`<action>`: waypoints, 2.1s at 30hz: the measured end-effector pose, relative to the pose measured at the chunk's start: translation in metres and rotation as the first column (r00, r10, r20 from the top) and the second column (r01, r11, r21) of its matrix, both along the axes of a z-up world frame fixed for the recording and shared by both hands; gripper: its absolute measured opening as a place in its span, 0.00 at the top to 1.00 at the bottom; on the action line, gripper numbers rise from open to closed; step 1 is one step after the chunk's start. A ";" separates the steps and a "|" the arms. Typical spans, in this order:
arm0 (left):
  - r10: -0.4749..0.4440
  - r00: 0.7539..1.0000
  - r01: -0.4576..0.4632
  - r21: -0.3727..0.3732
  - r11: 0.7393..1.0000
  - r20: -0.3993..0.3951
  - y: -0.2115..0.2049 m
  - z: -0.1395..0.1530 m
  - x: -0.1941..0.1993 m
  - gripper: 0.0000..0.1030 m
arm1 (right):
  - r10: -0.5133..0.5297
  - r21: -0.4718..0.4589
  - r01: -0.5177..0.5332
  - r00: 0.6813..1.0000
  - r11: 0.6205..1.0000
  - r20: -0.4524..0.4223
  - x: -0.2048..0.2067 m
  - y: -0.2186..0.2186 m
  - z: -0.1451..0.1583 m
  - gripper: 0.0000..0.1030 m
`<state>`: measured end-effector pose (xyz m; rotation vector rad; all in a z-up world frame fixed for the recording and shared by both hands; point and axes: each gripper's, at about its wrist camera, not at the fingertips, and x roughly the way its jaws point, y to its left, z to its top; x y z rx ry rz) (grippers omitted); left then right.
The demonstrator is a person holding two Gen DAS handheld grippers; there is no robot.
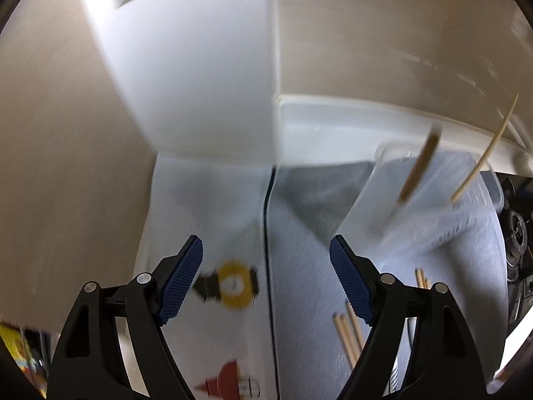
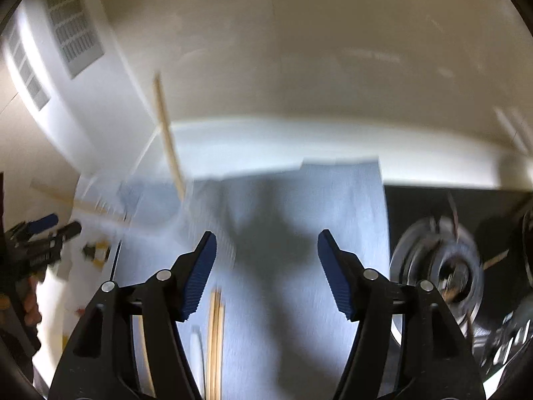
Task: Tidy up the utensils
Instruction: 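Move both open tools back down over the remaining chopsticks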
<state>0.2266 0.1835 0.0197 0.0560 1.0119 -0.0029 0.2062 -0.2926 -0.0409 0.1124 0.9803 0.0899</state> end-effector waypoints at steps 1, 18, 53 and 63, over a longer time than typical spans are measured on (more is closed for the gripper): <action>0.008 1.000 -0.008 -0.010 1.000 -0.021 0.003 -0.005 -0.008 0.25 | 0.021 0.008 -0.021 0.999 1.000 -0.042 -0.008 0.002 -0.011 0.39; -0.061 0.941 0.025 -0.112 0.993 -0.334 -0.023 -0.095 -0.054 0.29 | 0.156 0.032 -0.154 0.939 0.988 -0.306 -0.047 0.053 -0.108 0.66; -0.007 0.910 -0.035 -0.094 0.995 -0.416 -0.019 -0.107 -0.052 0.28 | 0.126 -0.024 -0.142 0.936 0.990 -0.329 -0.036 0.071 -0.123 0.65; -0.023 0.903 -0.009 -0.073 0.997 -0.429 -0.023 -0.109 -0.048 0.24 | 0.138 -0.064 -0.168 0.936 0.984 -0.325 -0.032 0.074 -0.122 0.65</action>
